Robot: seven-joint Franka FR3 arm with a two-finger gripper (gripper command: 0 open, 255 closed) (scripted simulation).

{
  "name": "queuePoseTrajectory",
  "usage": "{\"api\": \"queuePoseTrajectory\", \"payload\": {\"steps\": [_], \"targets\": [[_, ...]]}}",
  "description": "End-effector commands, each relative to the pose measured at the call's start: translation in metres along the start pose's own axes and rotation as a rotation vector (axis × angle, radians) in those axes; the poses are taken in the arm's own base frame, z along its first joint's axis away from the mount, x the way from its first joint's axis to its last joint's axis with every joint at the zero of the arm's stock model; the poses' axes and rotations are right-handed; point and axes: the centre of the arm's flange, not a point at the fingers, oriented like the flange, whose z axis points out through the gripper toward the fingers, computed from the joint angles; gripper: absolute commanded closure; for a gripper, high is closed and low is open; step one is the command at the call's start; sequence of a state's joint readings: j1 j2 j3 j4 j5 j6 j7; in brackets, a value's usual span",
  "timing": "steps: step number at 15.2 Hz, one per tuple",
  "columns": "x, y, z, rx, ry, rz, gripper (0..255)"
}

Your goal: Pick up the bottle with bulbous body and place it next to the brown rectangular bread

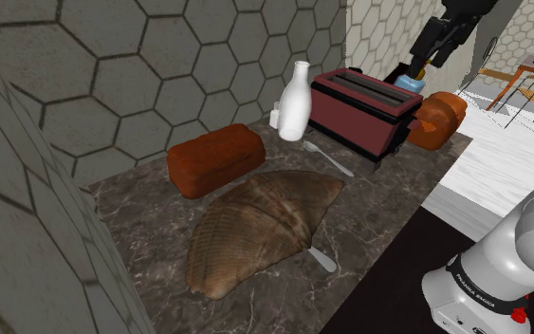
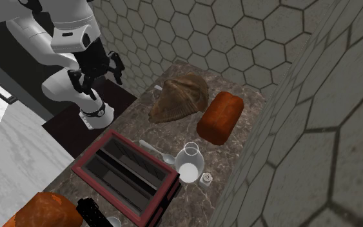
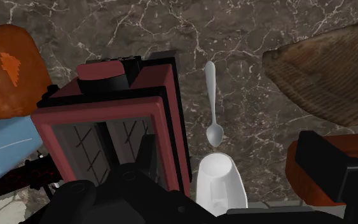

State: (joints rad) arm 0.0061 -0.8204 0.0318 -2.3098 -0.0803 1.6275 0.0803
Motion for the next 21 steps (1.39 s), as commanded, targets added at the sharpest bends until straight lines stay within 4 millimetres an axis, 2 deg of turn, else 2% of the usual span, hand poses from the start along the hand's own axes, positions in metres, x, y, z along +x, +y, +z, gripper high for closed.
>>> {"api": "queuePoseTrajectory", "payload": {"steps": [1,21], "targets": [[0.0,0.0,0.0,0.0,0.0,0.0,0],[0.236,-0.032,0.094,0.071,0.05,-0.04,0]]}}
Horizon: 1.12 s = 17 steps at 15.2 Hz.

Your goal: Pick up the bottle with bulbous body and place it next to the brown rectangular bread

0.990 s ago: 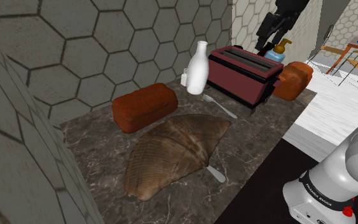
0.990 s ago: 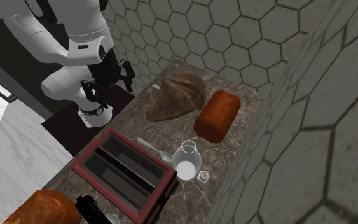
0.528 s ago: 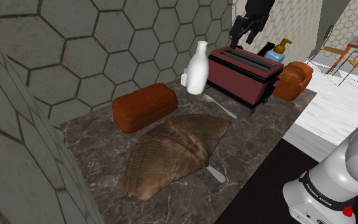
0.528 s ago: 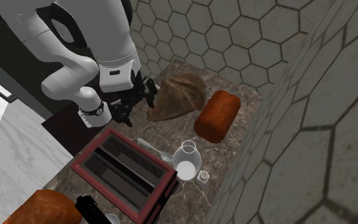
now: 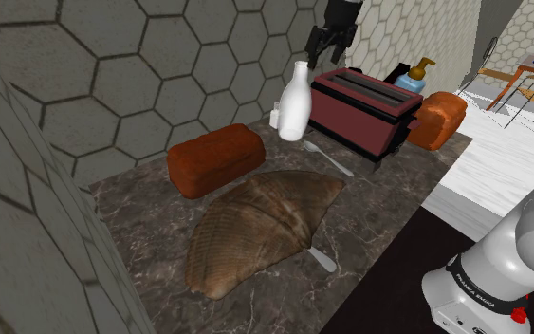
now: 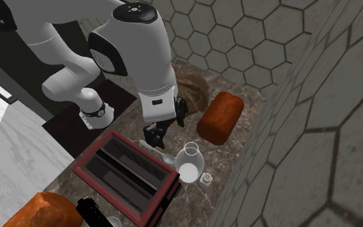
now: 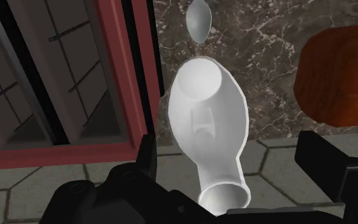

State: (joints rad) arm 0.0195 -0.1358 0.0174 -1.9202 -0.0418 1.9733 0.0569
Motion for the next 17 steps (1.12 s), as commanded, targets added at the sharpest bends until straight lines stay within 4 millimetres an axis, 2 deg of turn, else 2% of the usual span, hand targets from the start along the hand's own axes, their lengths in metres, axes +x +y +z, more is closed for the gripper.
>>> {"api": "queuePoseTrajectory", "payload": {"steps": [1,3,4,11,17], "targets": [[0.024,-0.003,0.008,0.008,0.005,-0.004,0],[0.048,-0.005,0.018,0.015,0.01,-0.008,0],[0.049,-0.005,0.018,0.015,0.011,-0.008,0],[0.05,-0.006,0.058,0.015,0.011,-0.008,0],[0.05,-0.006,0.058,0.015,0.011,-0.008,0]]}}
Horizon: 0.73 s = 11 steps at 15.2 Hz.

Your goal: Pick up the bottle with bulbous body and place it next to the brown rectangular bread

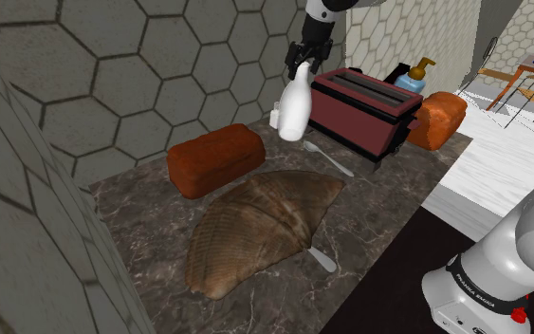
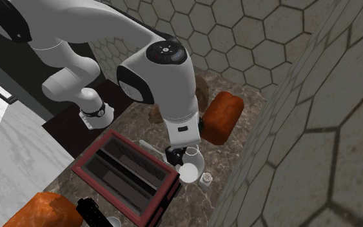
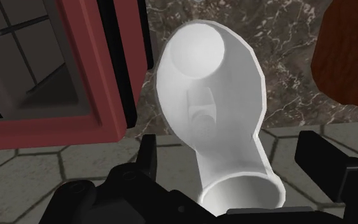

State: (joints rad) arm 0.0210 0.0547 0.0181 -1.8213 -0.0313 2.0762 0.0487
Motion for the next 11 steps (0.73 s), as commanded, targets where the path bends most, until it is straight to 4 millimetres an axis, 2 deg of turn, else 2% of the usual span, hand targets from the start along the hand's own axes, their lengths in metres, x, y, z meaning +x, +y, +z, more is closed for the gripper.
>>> {"api": "queuePoseTrajectory", "payload": {"steps": [1,2,3,11], "targets": [[0.0,0.0,0.0001,0.0,0.0,0.0,0],[0.0,0.0,0.0,0.0,0.0,0.0,0],[0.0,0.0,0.0,0.0,0.0,0.0,255],[0.0005,0.0001,0.0,0.0,0.0,0.0,255]]}}
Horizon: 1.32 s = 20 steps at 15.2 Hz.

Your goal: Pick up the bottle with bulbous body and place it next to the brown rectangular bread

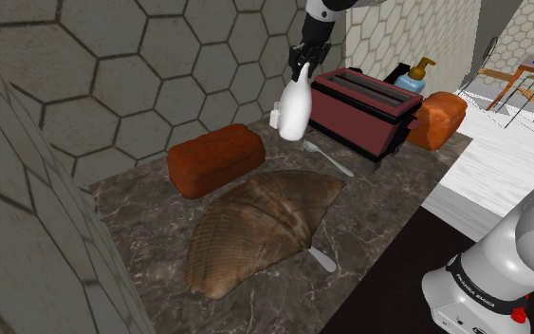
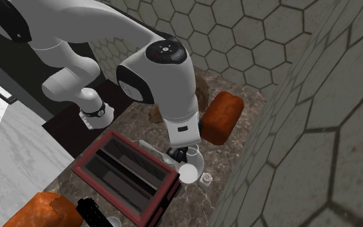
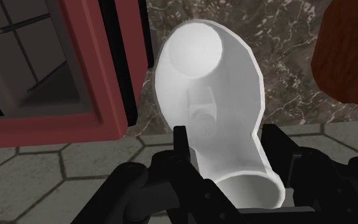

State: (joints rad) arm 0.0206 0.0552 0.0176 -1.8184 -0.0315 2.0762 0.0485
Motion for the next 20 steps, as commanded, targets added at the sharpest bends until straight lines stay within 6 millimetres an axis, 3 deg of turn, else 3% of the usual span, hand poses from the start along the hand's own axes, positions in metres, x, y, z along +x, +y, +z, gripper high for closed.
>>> {"api": "queuePoseTrajectory", "payload": {"steps": [1,20], "targets": [[-0.001,0.0,0.001,0.0,-0.002,-0.001,255],[0.02,0.001,-0.097,0.0,-0.002,-0.001,255]]}}
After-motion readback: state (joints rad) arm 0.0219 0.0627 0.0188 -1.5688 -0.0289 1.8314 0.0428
